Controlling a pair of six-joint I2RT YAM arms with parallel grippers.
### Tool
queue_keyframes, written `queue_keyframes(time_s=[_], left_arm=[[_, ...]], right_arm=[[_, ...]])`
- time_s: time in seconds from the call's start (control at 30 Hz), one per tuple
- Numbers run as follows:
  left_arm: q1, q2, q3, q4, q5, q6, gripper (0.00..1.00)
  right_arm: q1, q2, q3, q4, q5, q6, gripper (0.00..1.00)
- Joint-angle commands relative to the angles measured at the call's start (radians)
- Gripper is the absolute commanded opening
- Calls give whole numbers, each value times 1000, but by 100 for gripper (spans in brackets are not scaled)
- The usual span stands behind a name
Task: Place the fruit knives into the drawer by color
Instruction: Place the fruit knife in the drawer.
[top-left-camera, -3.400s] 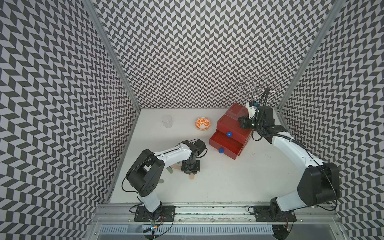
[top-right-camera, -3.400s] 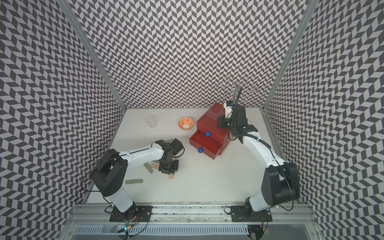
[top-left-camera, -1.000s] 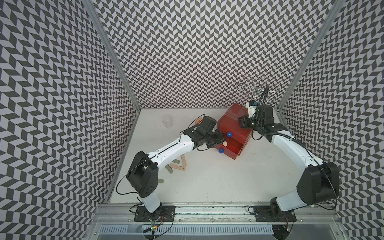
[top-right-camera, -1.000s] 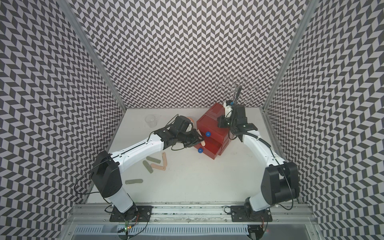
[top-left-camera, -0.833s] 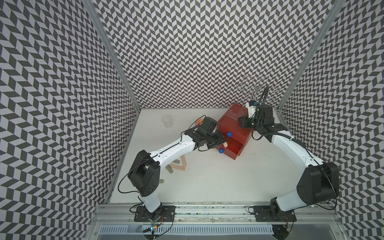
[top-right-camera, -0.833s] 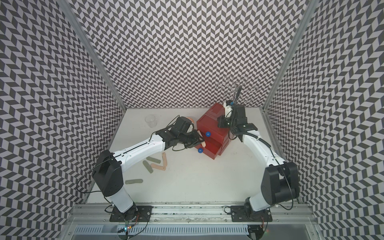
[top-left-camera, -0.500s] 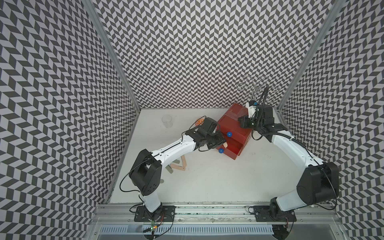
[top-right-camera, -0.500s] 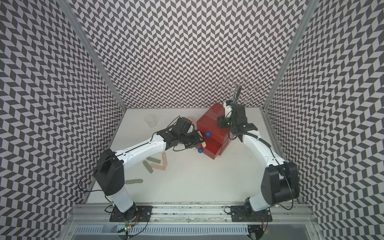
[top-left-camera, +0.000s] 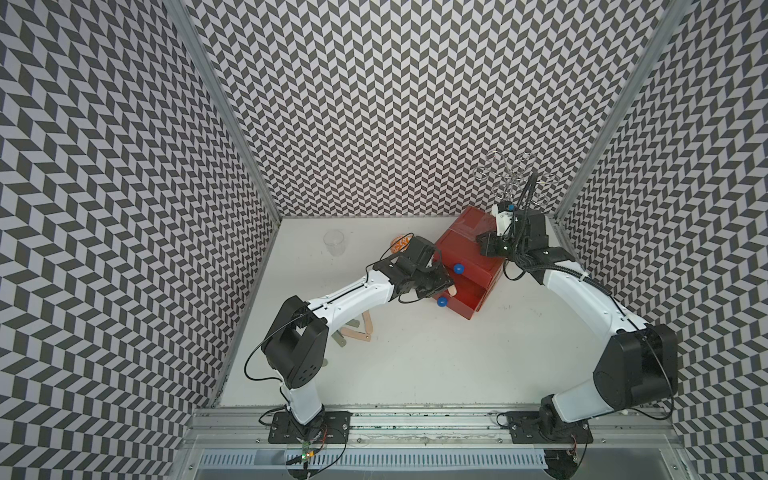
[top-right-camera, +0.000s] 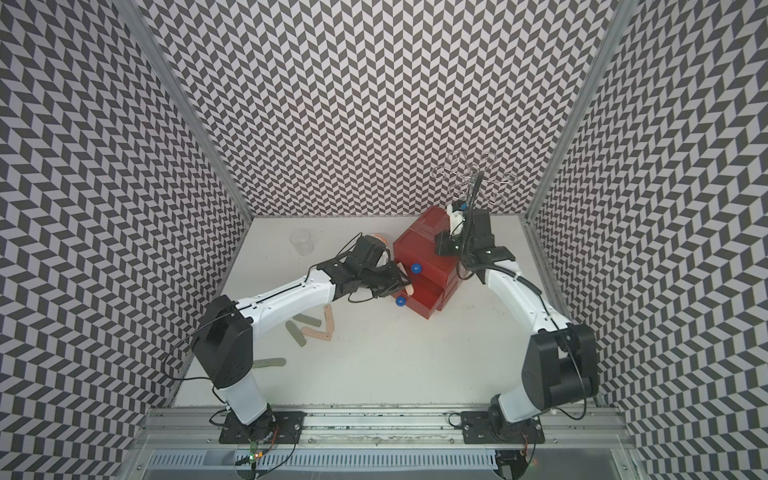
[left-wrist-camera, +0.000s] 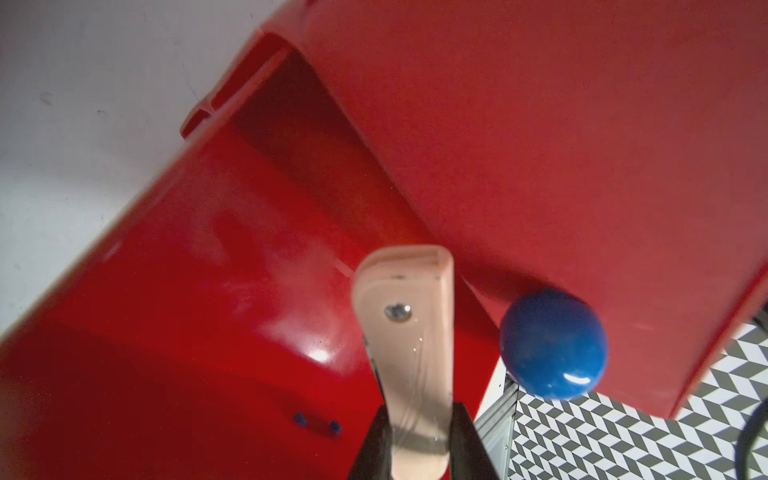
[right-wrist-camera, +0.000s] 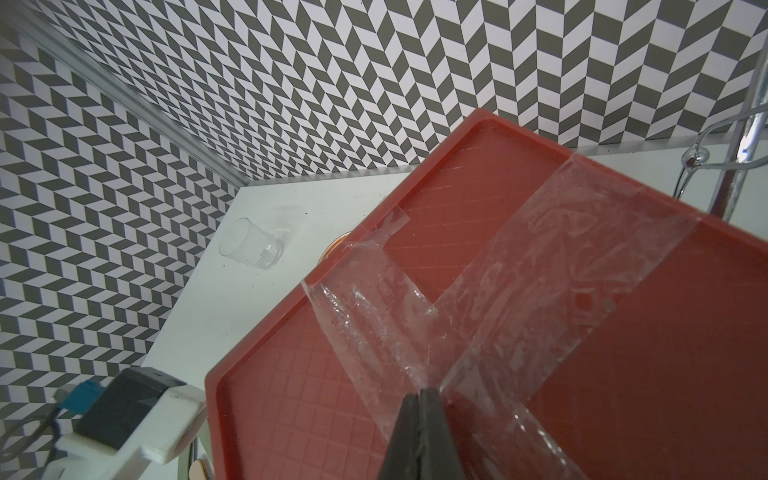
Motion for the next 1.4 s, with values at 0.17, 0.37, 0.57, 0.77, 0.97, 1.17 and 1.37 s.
queue_keyframes(time_s=[0.17,0.37,0.57,0.77,0.97,1.17,1.37], left_arm=[[3,14,-30,14,10,5,17],[6,18,-35,16,11,6,17],[6,24,-33,15,14,5,19],[8,27,-27,11,14,8,24],[9,30,-23,2,7,9,26],[8,30,-14,-6,0,15,29],[9,33,1,-18,-5,20,30]], right_arm=[[-1,52,-65,-242,40,-10,1],[-1,50,-67,-242,40,-9,1],[-1,50,-66,-240,40,-10,1],[-2,51,-65,-240,39,-11,1],[-1,53,-68,-238,40,-12,1],[-1,54,-66,-238,40,-12,1],[-1,53,-66,-238,40,-11,1]])
